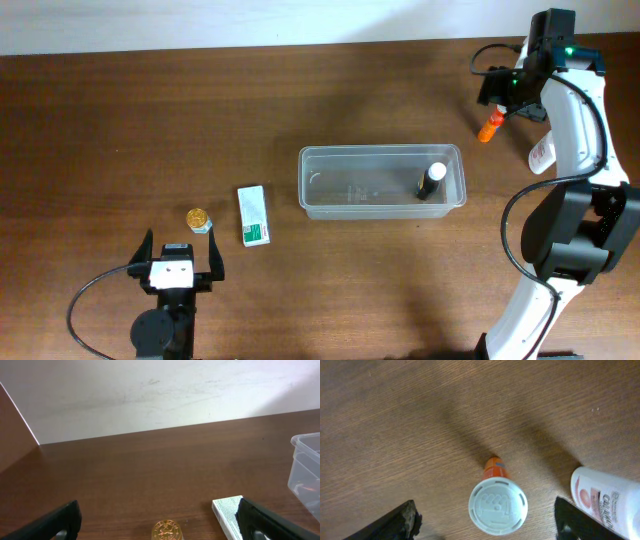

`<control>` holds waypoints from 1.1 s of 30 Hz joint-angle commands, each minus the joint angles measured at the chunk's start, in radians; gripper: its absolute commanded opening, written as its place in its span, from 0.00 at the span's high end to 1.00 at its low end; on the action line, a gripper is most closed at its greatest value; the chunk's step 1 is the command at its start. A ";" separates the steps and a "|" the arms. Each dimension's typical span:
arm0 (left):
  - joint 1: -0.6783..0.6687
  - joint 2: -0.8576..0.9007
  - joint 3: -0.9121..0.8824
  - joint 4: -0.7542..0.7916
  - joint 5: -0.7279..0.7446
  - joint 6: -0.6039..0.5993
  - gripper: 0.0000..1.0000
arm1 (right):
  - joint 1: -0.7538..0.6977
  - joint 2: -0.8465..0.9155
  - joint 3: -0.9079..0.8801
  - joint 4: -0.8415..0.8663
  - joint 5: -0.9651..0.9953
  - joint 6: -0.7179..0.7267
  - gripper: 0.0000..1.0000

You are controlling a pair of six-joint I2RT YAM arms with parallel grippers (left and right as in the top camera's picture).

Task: Pack container
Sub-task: 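Move the right gripper to the orange tube and grasp it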

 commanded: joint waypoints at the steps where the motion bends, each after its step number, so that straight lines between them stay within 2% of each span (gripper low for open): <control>1: 0.005 -0.008 -0.003 -0.002 0.011 0.013 0.01 | -0.001 0.033 0.015 0.001 -0.002 0.006 0.23; 11: 0.005 -0.008 -0.003 -0.002 0.011 0.013 0.01 | -0.002 0.106 0.015 0.008 0.010 0.006 0.26; 15: 0.005 -0.008 -0.003 -0.002 0.011 0.013 0.01 | -0.002 0.110 0.015 0.020 0.025 0.006 0.31; 26: 0.005 -0.008 -0.003 -0.002 0.011 0.013 0.01 | -0.015 0.110 0.015 0.042 0.032 0.005 0.53; 31: 0.005 -0.008 -0.003 -0.002 0.011 0.013 0.01 | -0.024 0.110 0.015 0.059 0.032 0.002 0.55; 33: 0.005 -0.008 -0.003 -0.002 0.011 0.013 0.01 | -0.030 0.110 0.015 0.063 0.032 0.002 0.61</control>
